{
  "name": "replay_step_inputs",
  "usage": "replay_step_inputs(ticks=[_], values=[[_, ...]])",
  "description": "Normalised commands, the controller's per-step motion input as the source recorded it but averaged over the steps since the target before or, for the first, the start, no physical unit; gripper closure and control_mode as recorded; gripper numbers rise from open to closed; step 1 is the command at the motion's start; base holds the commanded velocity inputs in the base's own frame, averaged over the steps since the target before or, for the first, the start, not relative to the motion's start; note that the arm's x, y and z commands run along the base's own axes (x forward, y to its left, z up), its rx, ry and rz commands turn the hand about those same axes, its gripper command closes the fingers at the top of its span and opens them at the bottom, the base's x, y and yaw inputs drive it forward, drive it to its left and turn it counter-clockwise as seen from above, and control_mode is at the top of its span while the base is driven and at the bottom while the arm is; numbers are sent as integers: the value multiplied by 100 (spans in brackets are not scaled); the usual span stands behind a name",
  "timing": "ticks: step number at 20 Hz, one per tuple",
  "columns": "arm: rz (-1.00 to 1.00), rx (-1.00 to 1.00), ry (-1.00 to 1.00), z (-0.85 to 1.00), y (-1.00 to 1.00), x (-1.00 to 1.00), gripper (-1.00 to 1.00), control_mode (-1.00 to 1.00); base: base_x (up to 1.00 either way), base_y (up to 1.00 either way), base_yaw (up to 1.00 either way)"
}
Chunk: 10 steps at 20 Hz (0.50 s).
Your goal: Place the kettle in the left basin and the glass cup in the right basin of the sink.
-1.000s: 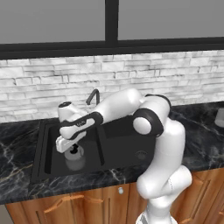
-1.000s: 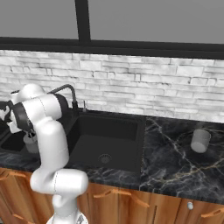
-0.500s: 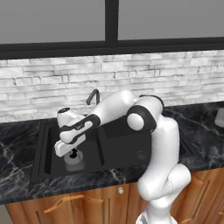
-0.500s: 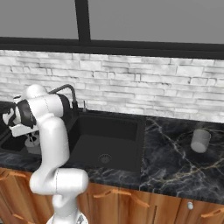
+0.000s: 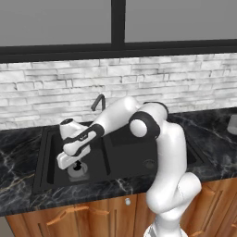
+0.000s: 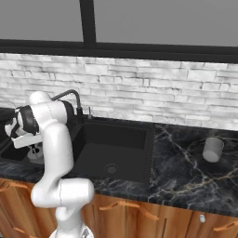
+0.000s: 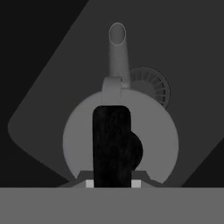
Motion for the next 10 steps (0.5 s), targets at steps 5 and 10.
replay_step_inputs(ticks=[5, 10], values=[[-3, -2, 0, -22, 1, 0, -100, -100, 0, 0, 0], [-5, -1, 0, -14, 0, -2, -100, -100, 0, 0, 0]])
